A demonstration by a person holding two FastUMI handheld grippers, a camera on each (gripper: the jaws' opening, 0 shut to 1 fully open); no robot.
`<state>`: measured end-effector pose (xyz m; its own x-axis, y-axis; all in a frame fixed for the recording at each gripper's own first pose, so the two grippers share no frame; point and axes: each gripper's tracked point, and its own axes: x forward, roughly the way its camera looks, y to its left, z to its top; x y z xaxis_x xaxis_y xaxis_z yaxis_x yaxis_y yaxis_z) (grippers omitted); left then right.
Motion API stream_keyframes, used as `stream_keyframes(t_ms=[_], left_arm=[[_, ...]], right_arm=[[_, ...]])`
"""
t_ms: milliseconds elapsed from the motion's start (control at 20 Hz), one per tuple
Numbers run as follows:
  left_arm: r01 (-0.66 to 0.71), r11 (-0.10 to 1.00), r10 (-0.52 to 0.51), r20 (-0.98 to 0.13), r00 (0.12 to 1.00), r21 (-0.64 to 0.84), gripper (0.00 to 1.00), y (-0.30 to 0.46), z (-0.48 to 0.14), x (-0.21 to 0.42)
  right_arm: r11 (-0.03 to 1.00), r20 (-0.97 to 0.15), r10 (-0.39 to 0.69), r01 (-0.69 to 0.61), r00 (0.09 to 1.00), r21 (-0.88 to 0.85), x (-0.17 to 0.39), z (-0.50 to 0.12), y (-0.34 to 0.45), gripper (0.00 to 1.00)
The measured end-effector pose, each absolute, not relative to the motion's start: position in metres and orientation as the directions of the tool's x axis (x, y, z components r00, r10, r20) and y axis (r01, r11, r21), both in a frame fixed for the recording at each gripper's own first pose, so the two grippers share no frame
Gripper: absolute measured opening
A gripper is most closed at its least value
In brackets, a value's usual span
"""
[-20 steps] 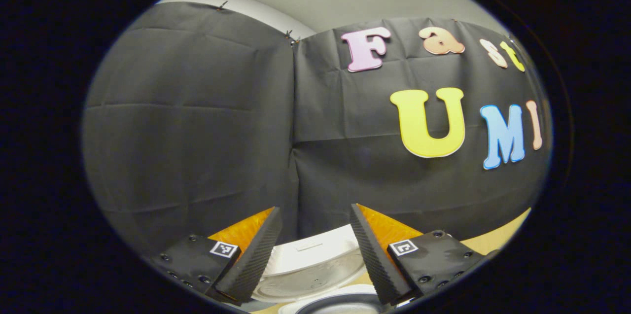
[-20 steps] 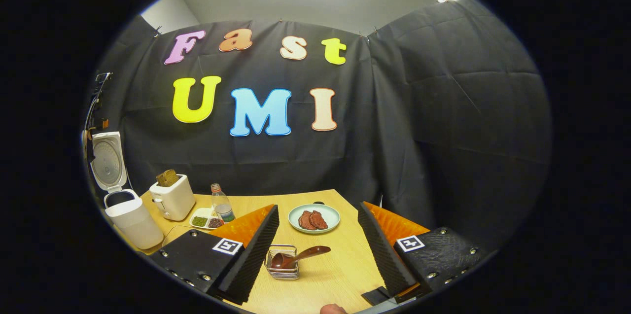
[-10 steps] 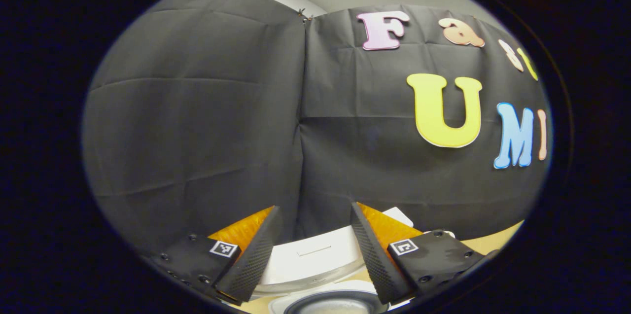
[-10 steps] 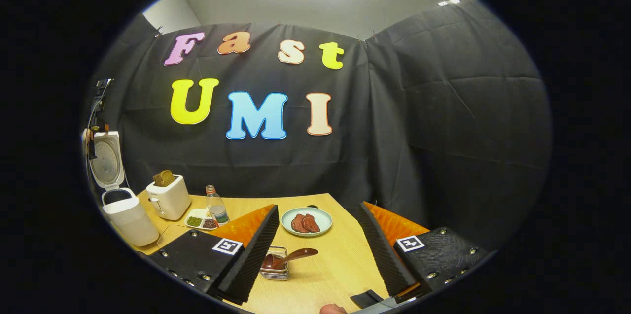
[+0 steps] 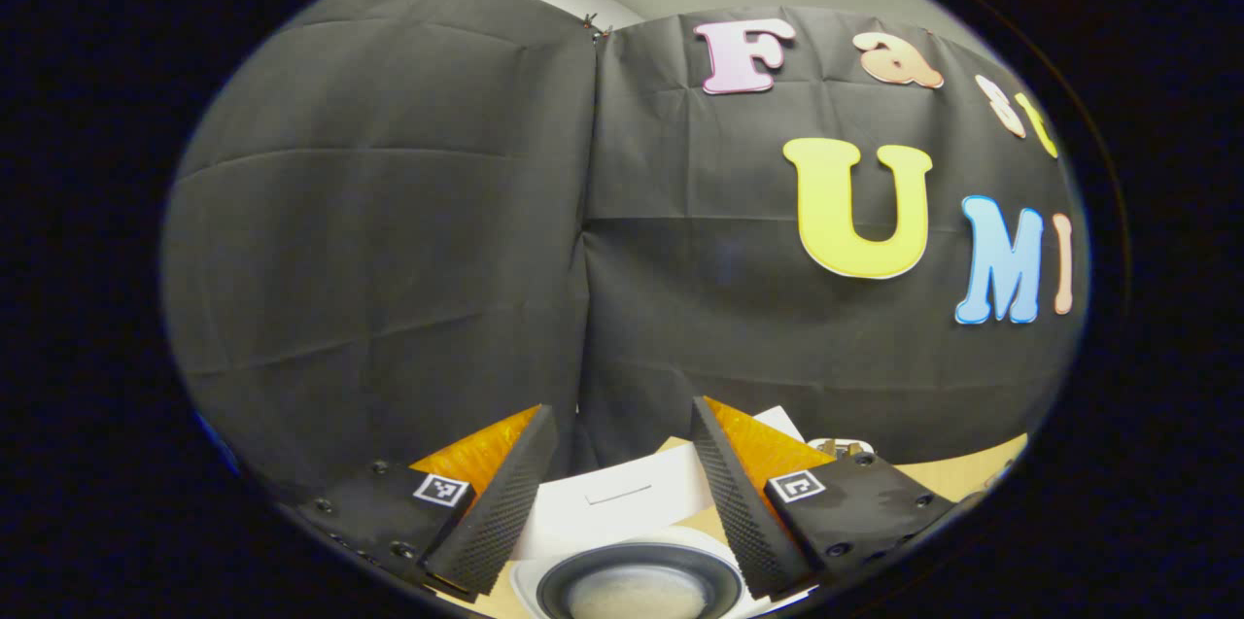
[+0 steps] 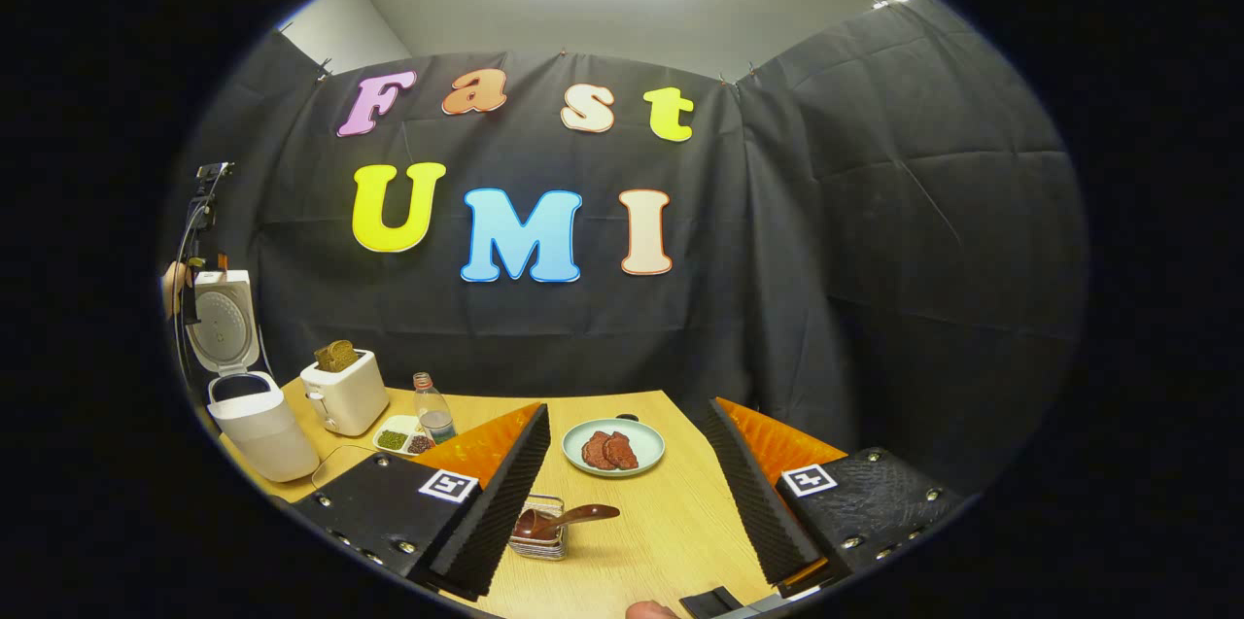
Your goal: Close the left gripper, press the button to open the rice cooker; take a wooden spoon from the chopstick holder with the right hand, scoop a spoonful of rice and pour it into the rice cooker, then put the wooden spoon back into the chopstick holder.
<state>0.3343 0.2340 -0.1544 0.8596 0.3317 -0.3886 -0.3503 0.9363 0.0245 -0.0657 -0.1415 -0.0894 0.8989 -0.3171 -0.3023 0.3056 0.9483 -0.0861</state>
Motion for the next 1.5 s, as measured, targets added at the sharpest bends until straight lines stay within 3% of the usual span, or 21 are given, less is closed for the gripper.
stream_keyframes(t_ms=[100, 200, 850, 1500], left_arm=[[-0.346, 0.938, 0.330, -0.391, 0.859, 0.031, 0.94, 0.219, -0.157, 0.322], [-0.342, 0.939, 0.325, -0.393, 0.860, 0.027, 0.98, 0.206, -0.160, 0.310], [-0.290, 0.956, 0.264, -0.532, 0.805, 0.036, 0.96, 0.136, -0.247, 0.232], [-0.285, 0.958, 0.242, -0.588, 0.772, 0.019, 0.97, 0.115, -0.308, 0.207]], right_arm=[[0.952, -0.308, -0.306, 0.293, 0.901, -0.091, -0.066, -0.092, -0.148, 0.98], [0.955, -0.315, -0.296, 0.283, 0.902, -0.087, -0.065, -0.093, -0.156, 0.98], [0.970, -0.325, -0.245, 0.234, 0.914, -0.071, -0.064, -0.093, -0.194, 0.98], [0.969, -0.345, -0.247, 0.234, 0.906, -0.081, -0.075, -0.101, -0.212, 0.98]])
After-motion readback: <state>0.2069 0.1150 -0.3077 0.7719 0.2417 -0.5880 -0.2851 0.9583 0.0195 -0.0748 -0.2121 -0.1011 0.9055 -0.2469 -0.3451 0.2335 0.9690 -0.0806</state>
